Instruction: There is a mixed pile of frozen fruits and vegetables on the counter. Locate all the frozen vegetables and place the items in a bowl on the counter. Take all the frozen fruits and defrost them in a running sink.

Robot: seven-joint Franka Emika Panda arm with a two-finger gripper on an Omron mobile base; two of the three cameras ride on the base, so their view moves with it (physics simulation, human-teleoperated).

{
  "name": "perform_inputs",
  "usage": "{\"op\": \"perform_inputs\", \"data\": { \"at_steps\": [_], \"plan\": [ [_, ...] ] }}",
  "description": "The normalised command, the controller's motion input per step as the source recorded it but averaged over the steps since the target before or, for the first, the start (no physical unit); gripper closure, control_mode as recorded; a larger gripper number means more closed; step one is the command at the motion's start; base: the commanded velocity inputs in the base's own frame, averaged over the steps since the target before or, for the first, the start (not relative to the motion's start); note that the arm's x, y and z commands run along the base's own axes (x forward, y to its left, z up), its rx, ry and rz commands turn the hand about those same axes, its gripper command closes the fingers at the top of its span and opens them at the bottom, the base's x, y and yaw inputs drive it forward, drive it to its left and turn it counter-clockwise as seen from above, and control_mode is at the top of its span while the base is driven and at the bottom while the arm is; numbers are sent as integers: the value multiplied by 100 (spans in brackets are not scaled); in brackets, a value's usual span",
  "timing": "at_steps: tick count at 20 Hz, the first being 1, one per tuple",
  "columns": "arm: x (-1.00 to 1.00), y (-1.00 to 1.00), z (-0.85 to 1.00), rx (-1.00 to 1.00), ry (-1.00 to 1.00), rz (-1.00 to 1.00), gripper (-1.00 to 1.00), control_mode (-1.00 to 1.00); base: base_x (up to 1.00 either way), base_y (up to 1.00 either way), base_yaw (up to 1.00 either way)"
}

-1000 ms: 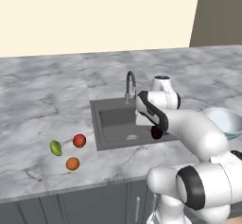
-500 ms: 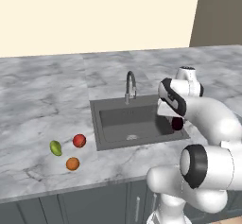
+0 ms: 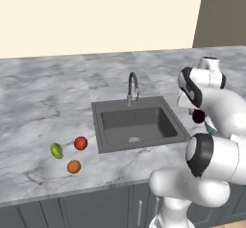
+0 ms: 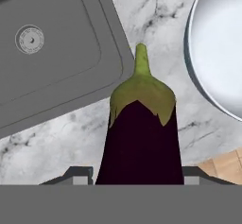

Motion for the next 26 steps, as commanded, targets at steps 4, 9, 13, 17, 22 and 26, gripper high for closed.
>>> {"op": "perform_inputs", "data": {
  "at_steps": [4,9,13,17,22,26],
  "plan": [
    [0,-76,1,-5,0,-10,100,-100,0,0,0],
    [7,-67,1,-1,1,-7,100,-100,0,0,0],
    [20,-55,-3,0,6,-5,100,-100,0,0,0],
    [11,-61,-22,0,3,-5,100,-100,0,0,0],
    [-4,-19,-45,2,-6,-7,100,-100,0,0,0],
    [-4,-2,-52,2,-3,-7,100,-100,0,0,0]
  ]
}}
